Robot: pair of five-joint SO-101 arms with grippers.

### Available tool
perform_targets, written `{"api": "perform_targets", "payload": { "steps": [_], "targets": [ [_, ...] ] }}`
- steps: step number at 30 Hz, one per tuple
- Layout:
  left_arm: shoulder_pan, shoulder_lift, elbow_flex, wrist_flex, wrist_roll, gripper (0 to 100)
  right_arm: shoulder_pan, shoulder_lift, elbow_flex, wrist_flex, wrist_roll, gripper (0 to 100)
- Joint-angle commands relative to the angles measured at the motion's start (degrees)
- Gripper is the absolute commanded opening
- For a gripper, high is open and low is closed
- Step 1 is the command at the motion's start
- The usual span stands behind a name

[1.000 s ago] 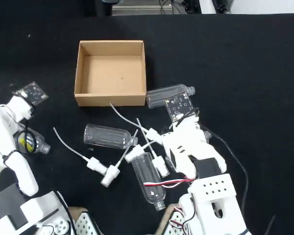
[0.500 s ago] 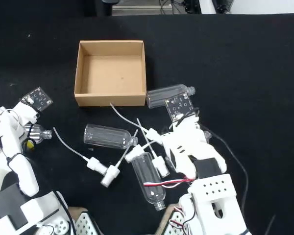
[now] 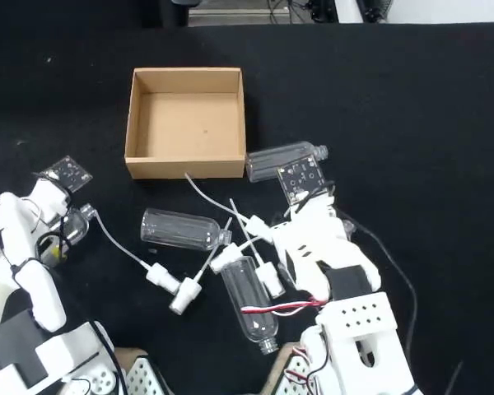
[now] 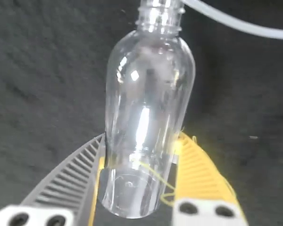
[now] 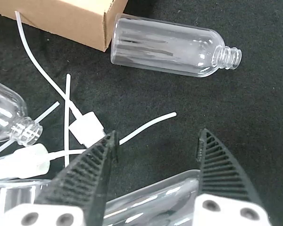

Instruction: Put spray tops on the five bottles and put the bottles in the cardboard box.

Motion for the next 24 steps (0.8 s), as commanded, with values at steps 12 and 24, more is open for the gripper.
{"api": "perform_targets", "payload": {
  "steps": [12, 24],
  "targets": [
    [-5.2, -1.1, -12.4, 20.1, 8.7, 31, -0.4, -1.5, -0.4, -0.9, -0.3, 24.4],
    [1.3, -1.1, -6.2, 16.7, -3.3, 31, -0.3, -1.5, -0.3, -0.8, -0.3, 24.4]
  ]
}}
